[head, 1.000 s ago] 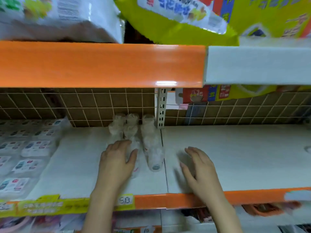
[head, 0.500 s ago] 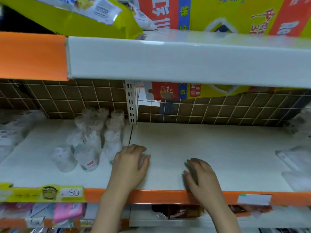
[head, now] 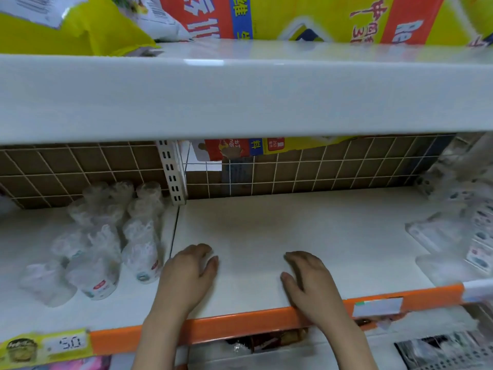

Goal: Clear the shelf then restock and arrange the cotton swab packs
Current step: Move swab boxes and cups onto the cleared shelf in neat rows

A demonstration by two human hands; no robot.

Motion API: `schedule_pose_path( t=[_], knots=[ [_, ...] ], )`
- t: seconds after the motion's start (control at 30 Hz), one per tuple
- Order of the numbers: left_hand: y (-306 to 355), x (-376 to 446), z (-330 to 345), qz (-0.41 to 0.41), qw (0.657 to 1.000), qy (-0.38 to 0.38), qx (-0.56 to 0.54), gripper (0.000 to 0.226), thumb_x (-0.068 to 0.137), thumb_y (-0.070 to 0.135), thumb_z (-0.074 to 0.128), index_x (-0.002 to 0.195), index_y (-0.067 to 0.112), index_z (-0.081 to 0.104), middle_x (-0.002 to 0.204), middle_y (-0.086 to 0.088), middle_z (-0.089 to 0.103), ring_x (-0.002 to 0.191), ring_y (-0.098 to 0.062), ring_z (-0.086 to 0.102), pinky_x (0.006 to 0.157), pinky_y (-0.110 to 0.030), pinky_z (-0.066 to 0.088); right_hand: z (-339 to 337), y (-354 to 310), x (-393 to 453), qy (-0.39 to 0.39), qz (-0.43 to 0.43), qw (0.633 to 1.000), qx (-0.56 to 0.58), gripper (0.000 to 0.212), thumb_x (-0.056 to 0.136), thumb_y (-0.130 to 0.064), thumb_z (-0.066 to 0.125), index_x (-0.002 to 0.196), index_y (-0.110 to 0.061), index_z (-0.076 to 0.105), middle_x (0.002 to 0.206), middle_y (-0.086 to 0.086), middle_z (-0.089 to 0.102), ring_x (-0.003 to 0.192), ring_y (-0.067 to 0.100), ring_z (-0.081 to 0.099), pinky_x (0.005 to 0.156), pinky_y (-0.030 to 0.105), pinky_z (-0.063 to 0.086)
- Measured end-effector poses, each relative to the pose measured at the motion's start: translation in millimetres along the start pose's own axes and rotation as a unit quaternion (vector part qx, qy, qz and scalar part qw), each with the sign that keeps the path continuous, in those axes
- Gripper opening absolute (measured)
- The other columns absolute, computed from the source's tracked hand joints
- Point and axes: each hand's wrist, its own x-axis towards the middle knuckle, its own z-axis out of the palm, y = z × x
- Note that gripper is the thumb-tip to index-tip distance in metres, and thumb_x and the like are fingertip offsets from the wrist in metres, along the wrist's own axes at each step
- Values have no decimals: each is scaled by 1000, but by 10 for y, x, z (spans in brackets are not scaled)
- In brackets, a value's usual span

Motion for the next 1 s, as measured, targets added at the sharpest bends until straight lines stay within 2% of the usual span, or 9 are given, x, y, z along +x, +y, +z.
schedule_pose_path(
  t=[0.07, 0.2, 0.3, 0.4, 0.67, 0.77, 0.87, 1.0],
  knots=[
    [87, 45, 67, -10, 1000, 6, -2, 65, 75, 60, 26, 105, 19, 67, 99, -2, 67, 88, -23, 63, 74, -35, 49, -66, 115, 31, 4, -5, 1000, 2, 65, 83, -52, 26, 133, -19, 51, 135, -3, 51, 126, 14, 42, 103, 20, 27],
    [410, 116, 282, -31, 999, 26, 0, 39, 81, 48, 43, 97, 22, 67, 92, 1, 67, 82, -22, 62, 71, -32, 48, -290, 466, 77, -9, -15, 1000, 1, 56, 85, -43, 35, 133, -19, 50, 136, -5, 50, 126, 12, 42, 102, 18, 26],
    [793, 139, 544, -40, 999, 34, -8, 25, 89, 40, 53, 101, 23, 66, 96, 1, 67, 83, -21, 60, 70, -29, 44, -528, 869, 110, -26, -24, 999, -1, 58, 85, -45, 34, 133, -18, 51, 135, -3, 52, 125, 14, 43, 102, 20, 28],
    [1261, 166, 844, -36, 999, 27, -24, 27, 90, 40, 51, 106, 24, 66, 101, 2, 67, 88, -21, 60, 74, -29, 46, -788, 1281, 104, -16, -24, 1000, 4, 67, 81, -52, 26, 131, -16, 54, 131, 0, 55, 122, 18, 47, 101, 25, 33],
    [2050, 130, 1392, -34, 999, -32, -24, 47, 80, 50, 39, 110, 24, 65, 105, 1, 67, 95, -22, 61, 80, -32, 48, -1114, 2022, 27, -27, -17, 999, 14, 51, 83, -36, 43, 125, -11, 59, 123, 5, 61, 116, 23, 53, 98, 28, 38],
    [2074, 94, 1370, -42, 999, -27, -8, 39, 85, 46, 45, 108, 23, 65, 102, -1, 67, 93, -24, 61, 78, -32, 48, -1078, 2070, 22, -21, -20, 999, 25, 48, 82, -33, 46, 121, -9, 62, 119, 7, 63, 112, 27, 56, 97, 32, 41],
    [2034, 87, 1317, -49, 999, -19, 10, 25, 90, 37, 55, 109, 23, 65, 103, -2, 67, 94, -24, 61, 75, -29, 45, -1073, 1998, 35, -20, -30, 999, 34, 49, 82, -34, 45, 122, -9, 61, 120, 8, 63, 113, 27, 55, 99, 31, 39],
    [1995, 151, 1281, -50, 998, -16, 19, 25, 91, 38, 54, 109, 26, 64, 104, -3, 67, 94, -25, 61, 74, -29, 44, -1106, 1953, 84, -14, -29, 999, 33, 50, 83, -34, 44, 123, -10, 60, 122, 7, 62, 115, 25, 53, 99, 30, 37]
  ],
)
